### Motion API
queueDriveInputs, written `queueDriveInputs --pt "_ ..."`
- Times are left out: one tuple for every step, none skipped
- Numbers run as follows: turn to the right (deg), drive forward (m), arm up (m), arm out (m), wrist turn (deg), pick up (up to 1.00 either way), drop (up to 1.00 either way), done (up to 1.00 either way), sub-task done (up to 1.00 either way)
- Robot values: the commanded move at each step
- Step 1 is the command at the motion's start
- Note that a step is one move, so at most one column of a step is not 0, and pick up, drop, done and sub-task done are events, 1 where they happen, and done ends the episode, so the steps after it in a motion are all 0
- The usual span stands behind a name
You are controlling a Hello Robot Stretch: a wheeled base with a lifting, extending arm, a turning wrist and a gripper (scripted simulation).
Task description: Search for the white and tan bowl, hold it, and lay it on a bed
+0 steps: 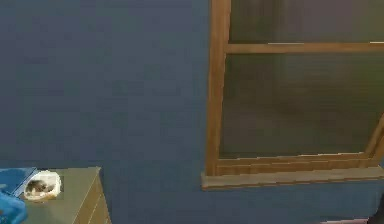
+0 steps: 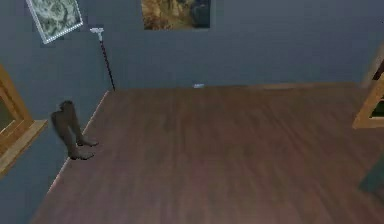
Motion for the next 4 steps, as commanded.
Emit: queueDriveInputs --pt "0.0 0.60 0.00 0.00 0.0 0.00 0.00 0.00 0.00" --pt "-45.0 0.00 0.00 0.00 0.0 0.00 0.00 0.00 0.00" --pt "-45.0 0.00 0.00 0.00 0.0 0.00 0.00 0.00 0.00" --pt "-45.0 0.00 0.00 0.00 0.0 0.00 0.00 0.00 0.00"
